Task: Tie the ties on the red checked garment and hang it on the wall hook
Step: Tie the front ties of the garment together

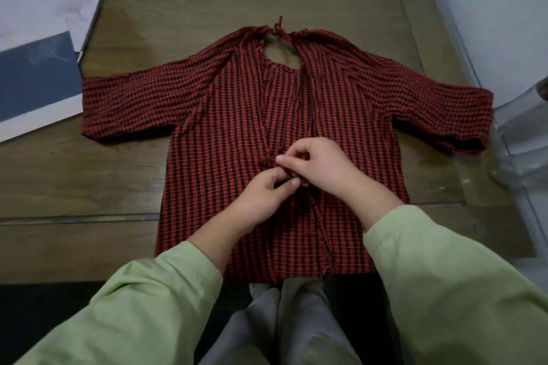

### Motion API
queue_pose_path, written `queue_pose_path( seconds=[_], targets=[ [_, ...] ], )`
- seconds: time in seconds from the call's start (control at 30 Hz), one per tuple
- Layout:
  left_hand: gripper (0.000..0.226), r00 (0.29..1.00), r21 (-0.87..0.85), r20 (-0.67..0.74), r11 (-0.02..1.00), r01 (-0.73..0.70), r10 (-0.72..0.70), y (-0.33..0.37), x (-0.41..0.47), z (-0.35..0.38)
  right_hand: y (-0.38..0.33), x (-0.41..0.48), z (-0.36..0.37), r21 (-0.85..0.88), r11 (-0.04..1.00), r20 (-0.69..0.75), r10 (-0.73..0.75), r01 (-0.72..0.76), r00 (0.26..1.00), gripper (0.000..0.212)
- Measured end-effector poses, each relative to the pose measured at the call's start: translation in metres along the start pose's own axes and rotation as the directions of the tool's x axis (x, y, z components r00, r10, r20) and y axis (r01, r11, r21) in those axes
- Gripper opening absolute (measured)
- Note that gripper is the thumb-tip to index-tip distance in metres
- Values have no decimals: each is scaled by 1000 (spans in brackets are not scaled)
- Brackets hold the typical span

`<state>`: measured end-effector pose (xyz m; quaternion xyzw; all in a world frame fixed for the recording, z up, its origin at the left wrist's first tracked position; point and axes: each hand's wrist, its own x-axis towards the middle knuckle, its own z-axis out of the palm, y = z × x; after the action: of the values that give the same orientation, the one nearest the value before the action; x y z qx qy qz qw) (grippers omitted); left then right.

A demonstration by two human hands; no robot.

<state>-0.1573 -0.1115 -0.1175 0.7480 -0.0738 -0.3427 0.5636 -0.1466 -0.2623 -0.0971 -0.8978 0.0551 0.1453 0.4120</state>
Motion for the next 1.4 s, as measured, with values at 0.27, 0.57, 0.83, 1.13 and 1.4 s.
queue_pose_path(
  seconds=[0.27,0.57,0.83,1.13,1.4],
  targets=[
    [24,992,-9,-124,1000,-1,0,1,2,-1,18,-6,-11,-155,987,60,52,-42,997,25],
    [13,984,-95,-178,995,-25,8,3,3,2,18,-44,-2,36,988,35,148,-149,988,24],
    [11,983,-185,-185,983,-22,-13,1,-2,-3,-1,-55,22,223,928,161,269,-300,950,46],
    [21,978,21,-200,998,-55,58,3,-4,-5,1,-67,48,491,740,151,448,-460,881,34],
    [15,920,374,-298,918,-133,255,6,-1,2,-3,-73,32,591,663,185,442,-459,877,22]
  ],
)
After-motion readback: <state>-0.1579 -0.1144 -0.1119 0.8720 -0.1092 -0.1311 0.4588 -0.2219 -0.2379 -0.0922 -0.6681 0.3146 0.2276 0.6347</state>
